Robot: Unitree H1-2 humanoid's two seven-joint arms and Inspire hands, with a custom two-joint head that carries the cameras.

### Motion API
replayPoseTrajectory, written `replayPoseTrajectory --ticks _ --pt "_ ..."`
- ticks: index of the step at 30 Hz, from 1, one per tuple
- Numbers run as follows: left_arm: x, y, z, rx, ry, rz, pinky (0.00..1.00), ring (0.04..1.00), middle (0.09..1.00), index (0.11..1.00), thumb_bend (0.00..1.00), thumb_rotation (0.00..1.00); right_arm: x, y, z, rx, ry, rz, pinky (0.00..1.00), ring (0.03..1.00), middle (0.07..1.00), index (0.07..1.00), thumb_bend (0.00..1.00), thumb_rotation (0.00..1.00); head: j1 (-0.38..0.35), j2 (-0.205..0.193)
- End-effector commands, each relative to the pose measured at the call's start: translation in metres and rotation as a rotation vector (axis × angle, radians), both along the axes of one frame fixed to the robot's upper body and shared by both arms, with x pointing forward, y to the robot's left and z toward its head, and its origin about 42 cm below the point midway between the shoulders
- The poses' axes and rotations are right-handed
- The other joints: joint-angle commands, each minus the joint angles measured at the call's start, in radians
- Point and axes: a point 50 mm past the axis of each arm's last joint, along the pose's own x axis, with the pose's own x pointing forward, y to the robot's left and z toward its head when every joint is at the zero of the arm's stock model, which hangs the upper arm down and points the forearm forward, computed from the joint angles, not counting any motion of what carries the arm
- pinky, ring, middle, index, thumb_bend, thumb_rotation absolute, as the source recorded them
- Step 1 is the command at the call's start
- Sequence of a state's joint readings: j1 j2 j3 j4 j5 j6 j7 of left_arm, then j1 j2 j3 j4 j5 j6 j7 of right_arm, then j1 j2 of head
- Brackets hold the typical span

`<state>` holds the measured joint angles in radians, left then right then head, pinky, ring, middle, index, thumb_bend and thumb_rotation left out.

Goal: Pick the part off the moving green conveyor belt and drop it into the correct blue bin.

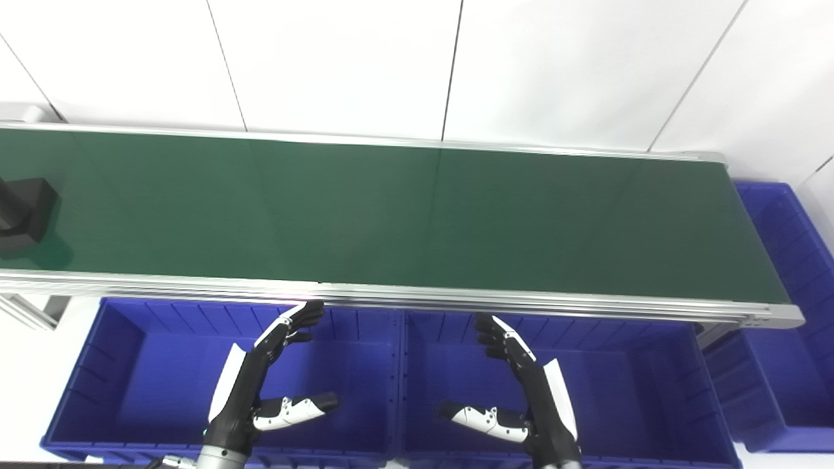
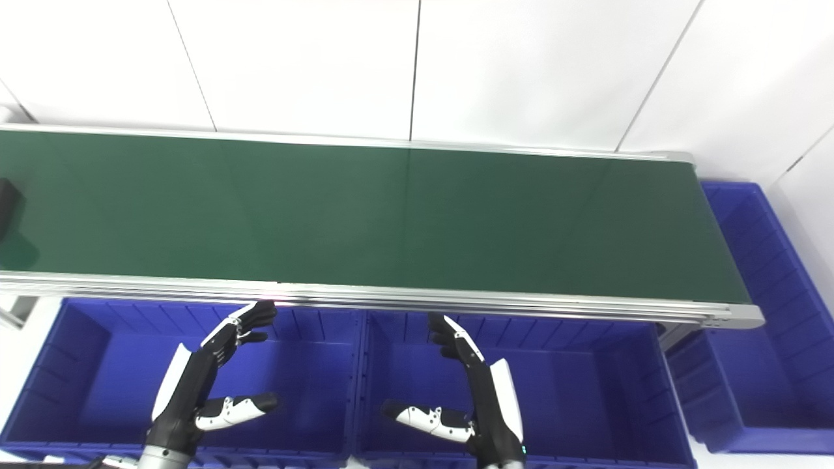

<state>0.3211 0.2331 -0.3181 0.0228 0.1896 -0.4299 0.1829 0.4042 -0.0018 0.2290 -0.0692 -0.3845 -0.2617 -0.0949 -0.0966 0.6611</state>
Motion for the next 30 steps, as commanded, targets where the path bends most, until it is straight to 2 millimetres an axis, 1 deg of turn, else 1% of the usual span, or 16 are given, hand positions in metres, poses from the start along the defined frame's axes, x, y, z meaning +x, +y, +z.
replayPoseTrajectory --ticks 1,7,22,25,26,27,28,29,30 --pt "0.0059 -0.0001 0.0079 -0.019 -0.063 -0.004 0.79 0.841 0.864 0.854 0.82 0.34 0.0044 0.0034 0.0071 0.023 -0.047 -0.008 0.77 0.799 0.830 0.844 0.80 0.33 0.000 -0.001" --pt "0.0054 0.0000 0.0078 -0.020 -0.061 -0.005 0.80 0.846 0.866 0.856 0.82 0.34 0.0042 0.0037 0.0074 0.023 -0.042 -0.009 0.77 0.802 0.832 0.843 0.80 0.32 0.002 -0.001" --pt "0.0053 -0.0001 0.0083 -0.011 -0.067 -0.004 0.80 0.843 0.864 0.854 0.82 0.34 0.0037 0.0037 0.0077 0.015 -0.040 -0.008 0.77 0.801 0.830 0.844 0.80 0.33 0.004 0.000" --pt "0.0050 -0.0005 0.0085 -0.014 -0.067 -0.003 0.79 0.840 0.864 0.855 0.82 0.34 0.0037 0.0033 0.0081 0.025 -0.039 -0.009 0.78 0.802 0.830 0.844 0.80 0.33 0.021 0.001" --pt "0.0047 -0.0005 0.0084 -0.016 -0.066 -0.002 0.80 0.843 0.864 0.853 0.82 0.34 0.0037 0.0032 0.0081 0.030 -0.038 -0.011 0.78 0.803 0.830 0.841 0.80 0.32 0.021 0.001" --pt "0.0043 -0.0017 0.0084 -0.020 -0.065 0.000 0.80 0.843 0.864 0.852 0.83 0.34 0.0038 0.0023 0.0086 0.033 -0.038 -0.013 0.78 0.803 0.830 0.841 0.80 0.31 0.073 -0.003" --pt "0.0040 -0.0034 0.0088 -0.023 -0.066 0.000 0.80 0.843 0.862 0.850 0.83 0.34 0.0039 0.0011 0.0091 0.033 -0.043 -0.012 0.78 0.803 0.831 0.841 0.80 0.30 0.098 -0.005" --pt "0.0039 -0.0045 0.0091 -0.025 -0.068 -0.001 0.80 0.842 0.861 0.849 0.83 0.34 0.0039 0.0003 0.0094 0.033 -0.048 -0.011 0.77 0.804 0.833 0.842 0.79 0.29 0.098 -0.005" --pt "0.0040 -0.0066 0.0095 -0.028 -0.070 -0.004 0.79 0.842 0.860 0.847 0.83 0.33 0.0041 -0.0016 0.0092 0.039 -0.052 -0.012 0.78 0.806 0.834 0.843 0.78 0.28 0.156 -0.009"
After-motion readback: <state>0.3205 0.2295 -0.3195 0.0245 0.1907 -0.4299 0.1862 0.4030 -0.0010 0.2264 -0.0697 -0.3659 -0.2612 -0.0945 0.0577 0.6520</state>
